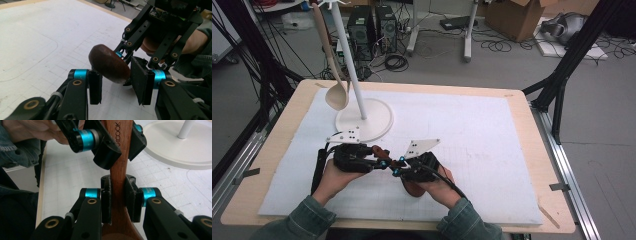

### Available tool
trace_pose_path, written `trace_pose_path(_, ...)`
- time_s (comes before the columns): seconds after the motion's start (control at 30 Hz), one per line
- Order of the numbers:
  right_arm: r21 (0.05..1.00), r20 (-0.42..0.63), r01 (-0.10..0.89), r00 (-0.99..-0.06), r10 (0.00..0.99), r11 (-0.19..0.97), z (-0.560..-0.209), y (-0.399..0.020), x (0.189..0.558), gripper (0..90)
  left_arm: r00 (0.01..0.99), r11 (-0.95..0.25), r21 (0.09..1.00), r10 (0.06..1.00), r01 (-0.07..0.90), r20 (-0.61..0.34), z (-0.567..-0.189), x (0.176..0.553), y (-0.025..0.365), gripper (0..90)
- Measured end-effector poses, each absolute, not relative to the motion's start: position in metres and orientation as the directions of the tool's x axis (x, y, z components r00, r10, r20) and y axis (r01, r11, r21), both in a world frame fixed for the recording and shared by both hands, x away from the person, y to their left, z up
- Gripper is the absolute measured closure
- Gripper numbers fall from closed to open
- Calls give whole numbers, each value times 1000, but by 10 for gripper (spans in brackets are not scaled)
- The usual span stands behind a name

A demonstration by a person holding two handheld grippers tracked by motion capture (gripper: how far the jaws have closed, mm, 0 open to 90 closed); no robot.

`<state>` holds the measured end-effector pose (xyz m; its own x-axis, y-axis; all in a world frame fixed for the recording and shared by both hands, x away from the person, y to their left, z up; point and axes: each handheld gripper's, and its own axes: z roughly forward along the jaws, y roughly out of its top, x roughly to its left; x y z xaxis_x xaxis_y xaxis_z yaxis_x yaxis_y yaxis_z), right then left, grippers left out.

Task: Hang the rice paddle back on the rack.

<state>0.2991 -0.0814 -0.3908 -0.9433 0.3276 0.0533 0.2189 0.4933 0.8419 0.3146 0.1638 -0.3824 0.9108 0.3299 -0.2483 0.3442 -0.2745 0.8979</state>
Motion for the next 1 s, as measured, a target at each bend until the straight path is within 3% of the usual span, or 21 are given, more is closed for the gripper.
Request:
trace_pose_path(0.3,841,70,221,-950,306,494,-391,-85,302,661,925,-250,907,266,339,-272,-374,314,168,715)
trace_pose_path(0.57,835,78,216,-957,280,506,-390,-86,304,614,949,-303,911,231,281,-216,-362,311,167,727)
trace_pose_path(0.8,836,70,197,-964,256,512,-391,-84,303,687,951,-304,913,229,273,-208,-359,310,166,730)
trace_pose_path(0.87,838,59,198,-959,277,508,-390,-82,301,712,947,-300,911,237,283,-216,-359,311,166,678)
trace_pose_path(1.0,864,79,214,-952,297,456,-388,-81,300,770,942,-299,909,257,291,-217,-360,311,165,659)
